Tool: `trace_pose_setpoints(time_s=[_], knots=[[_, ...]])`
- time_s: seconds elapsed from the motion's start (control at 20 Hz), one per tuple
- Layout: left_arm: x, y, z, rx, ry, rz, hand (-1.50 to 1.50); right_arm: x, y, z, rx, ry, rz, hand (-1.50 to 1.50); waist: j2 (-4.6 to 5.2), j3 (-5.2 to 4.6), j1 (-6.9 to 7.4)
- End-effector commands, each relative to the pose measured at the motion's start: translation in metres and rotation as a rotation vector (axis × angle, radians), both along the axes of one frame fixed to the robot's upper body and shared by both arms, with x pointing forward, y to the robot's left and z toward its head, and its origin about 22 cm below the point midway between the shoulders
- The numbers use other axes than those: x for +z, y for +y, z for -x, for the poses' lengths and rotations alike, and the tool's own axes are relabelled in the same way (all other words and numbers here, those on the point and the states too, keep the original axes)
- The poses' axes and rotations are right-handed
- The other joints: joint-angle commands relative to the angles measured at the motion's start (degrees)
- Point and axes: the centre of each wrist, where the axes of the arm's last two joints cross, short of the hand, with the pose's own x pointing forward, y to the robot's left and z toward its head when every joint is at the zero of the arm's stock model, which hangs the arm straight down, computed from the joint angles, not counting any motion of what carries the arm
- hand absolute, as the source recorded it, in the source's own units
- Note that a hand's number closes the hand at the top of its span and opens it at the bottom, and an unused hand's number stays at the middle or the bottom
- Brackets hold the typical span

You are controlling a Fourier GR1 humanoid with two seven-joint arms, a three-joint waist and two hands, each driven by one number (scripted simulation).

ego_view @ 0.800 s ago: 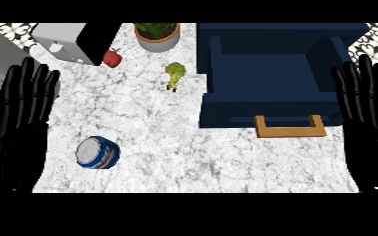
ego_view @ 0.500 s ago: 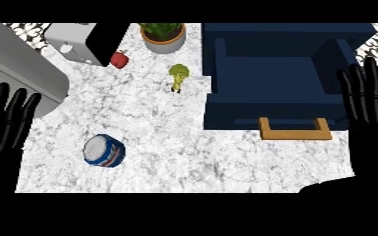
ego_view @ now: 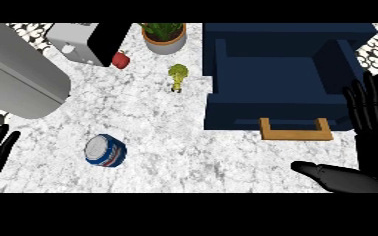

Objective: Pick up the can, place it into the drawer and close the drawer

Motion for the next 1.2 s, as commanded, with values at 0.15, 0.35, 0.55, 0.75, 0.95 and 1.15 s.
trace_pose_setpoints(time_s=[0.15, 0.35, 0.55, 0.75, 0.95, 1.15], knots=[[0.004, 0.012, 0.023, -0.002, 0.007, 0.01, -1.5, -0.009, -0.005, 0.005, -0.025, 0.025, 0.0, -1.5, -0.02, 0.04, -0.2], [0.007, 0.024, -0.011, -0.001, 0.042, 0.037, -1.5, -0.009, -0.019, -0.004, -0.022, -0.001, -0.005, -1.5, 0.07, 0.05, -0.54], [-0.016, -0.017, -0.006, -0.016, 0.071, 0.01, -1.5, 0.004, -0.022, 0.011, -0.026, 0.01, 0.008, -1.5, 0.02, 0.04, -0.58], [-0.027, -0.026, -0.02, -0.012, 0.098, 0.002, -1.5, -0.009, -0.018, -0.001, -0.017, 0.015, -0.012, -1.5, 0.06, 0.05, -0.5], [-0.053, -0.036, -0.013, 0.001, 0.13, -0.019, -1.5, -0.005, -0.018, 0.012, -0.023, -0.005, -0.017, -1.5, 0.03, 0.04, -0.48], [-0.093, -0.037, -0.017, 0.0, 0.157, -0.04, -1.5, -0.006, -0.023, 0.019, -0.001, -0.013, 0.002, -1.5, 0.04, 0.04, -0.61]])
